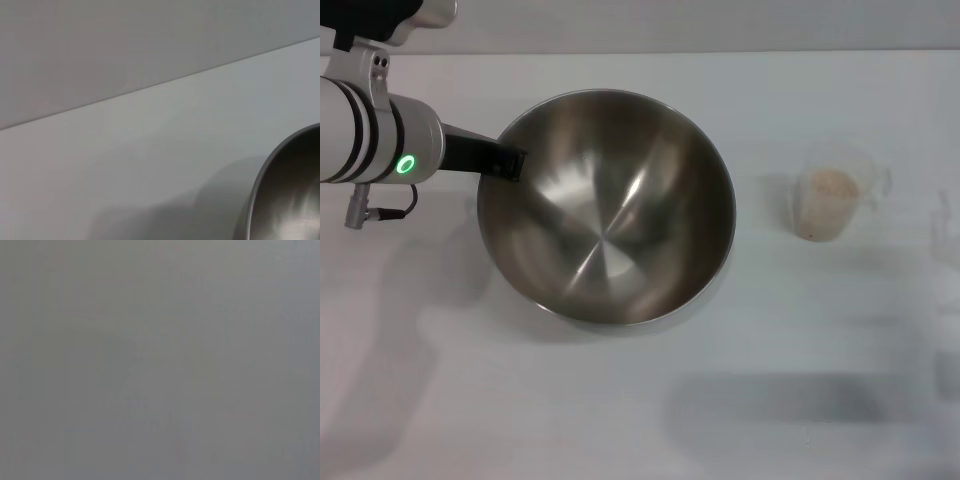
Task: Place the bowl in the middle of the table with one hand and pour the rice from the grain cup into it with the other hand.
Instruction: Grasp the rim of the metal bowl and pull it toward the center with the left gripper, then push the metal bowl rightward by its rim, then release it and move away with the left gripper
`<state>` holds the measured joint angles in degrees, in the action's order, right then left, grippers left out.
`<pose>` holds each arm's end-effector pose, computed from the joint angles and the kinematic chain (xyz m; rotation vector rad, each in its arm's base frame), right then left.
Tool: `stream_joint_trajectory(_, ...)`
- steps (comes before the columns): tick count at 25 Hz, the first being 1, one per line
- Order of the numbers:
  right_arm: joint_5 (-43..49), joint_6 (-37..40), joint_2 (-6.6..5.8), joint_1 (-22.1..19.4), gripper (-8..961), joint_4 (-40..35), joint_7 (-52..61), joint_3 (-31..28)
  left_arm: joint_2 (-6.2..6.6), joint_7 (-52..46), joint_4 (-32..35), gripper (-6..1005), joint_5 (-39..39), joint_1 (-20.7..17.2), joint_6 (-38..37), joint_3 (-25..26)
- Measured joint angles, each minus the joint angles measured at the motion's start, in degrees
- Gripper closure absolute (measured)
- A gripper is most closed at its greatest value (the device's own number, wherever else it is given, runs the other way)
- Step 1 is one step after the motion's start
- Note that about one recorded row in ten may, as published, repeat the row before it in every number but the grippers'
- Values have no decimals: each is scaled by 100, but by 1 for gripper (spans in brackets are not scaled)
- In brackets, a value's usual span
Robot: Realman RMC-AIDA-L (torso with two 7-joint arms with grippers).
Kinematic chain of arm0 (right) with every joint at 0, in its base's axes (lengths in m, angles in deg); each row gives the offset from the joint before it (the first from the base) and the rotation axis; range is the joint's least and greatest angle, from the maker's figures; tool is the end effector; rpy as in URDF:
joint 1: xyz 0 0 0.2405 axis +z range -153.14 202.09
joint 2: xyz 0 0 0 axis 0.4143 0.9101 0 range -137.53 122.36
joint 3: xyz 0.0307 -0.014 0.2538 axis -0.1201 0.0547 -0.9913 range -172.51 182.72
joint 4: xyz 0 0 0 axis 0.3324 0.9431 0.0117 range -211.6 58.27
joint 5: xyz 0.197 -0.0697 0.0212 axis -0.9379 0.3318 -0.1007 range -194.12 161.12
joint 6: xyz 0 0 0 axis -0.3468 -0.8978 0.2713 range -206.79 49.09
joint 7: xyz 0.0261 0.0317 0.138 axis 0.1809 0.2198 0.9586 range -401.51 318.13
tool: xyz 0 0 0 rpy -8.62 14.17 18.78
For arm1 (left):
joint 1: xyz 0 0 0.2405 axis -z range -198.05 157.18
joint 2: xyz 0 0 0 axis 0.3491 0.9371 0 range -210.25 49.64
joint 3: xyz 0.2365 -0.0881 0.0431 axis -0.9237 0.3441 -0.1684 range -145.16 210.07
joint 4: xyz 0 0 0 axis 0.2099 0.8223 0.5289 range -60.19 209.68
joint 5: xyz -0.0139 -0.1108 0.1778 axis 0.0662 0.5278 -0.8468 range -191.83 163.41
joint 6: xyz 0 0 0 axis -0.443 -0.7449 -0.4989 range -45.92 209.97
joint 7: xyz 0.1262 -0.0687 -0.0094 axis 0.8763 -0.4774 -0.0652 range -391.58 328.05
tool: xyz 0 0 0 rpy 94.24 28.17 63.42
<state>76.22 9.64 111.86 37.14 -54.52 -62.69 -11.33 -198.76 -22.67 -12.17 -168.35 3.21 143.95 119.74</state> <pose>0.3275 0.2401 -0.0186 -1.3577 0.3086 0.5397 -0.1728 0.3685 -0.0029 -2.2023 -0.9874 0.0706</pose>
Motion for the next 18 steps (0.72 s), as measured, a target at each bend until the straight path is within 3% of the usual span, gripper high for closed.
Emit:
stream_joint_trajectory(15, 0, -70, 0, 42, 531, -27, 0, 0, -4, 21, -23, 981, 294, 378, -119, -147)
stream_joint_trajectory(18, 0, -67, 0, 39, 531, -26, 0, 0, -11, 23, 147, 980, 298, 417, -585, -369)
